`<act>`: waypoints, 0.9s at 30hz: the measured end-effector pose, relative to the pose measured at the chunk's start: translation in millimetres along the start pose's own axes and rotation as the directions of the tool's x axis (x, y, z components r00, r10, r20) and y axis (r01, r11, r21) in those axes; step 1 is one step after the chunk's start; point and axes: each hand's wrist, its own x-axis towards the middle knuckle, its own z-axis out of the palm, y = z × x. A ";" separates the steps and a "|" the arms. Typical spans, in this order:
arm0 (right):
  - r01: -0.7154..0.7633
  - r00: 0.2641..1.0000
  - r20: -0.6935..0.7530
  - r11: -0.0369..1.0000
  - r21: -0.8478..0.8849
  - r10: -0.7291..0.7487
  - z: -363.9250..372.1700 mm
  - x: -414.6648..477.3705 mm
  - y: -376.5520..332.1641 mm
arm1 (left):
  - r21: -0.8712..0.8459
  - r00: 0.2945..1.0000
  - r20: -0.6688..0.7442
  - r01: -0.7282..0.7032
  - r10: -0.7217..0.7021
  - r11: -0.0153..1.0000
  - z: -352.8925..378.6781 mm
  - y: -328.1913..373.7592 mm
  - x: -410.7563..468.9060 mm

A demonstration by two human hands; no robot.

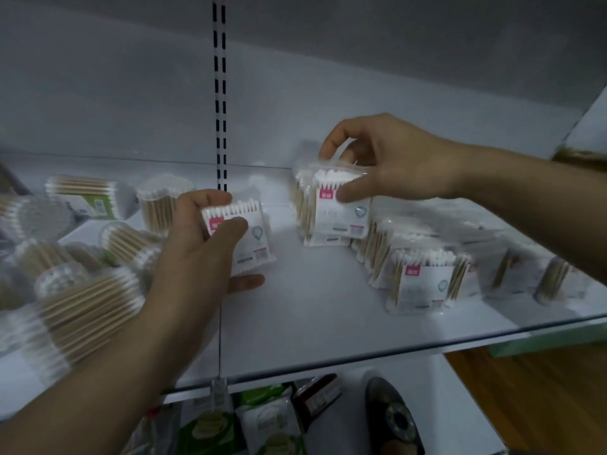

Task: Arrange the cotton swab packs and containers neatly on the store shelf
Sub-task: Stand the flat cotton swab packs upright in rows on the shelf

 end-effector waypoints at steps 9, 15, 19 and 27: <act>0.156 0.982 -0.010 0.850 -0.503 -0.187 24.8 4.9 16.4 | 0.061 0.998 0.049 0.027 -0.030 0.998 1.5 -3.8 -2.9; 0.149 0.986 0.043 0.742 -0.654 -0.160 29.1 4.3 13.0 | 0.077 0.998 0.060 0.027 -0.032 0.997 1.5 -3.9 -2.9; 0.126 0.987 0.015 0.699 -0.704 -0.163 30.9 7.4 11.0 | 0.089 0.997 0.071 0.029 -0.036 0.996 0.6 -3.4 -3.5; 0.119 0.989 -0.007 0.803 -0.584 -0.151 24.2 6.8 6.6 | 0.089 0.996 0.081 -0.042 0.035 0.995 -1.2 -1.8 -6.2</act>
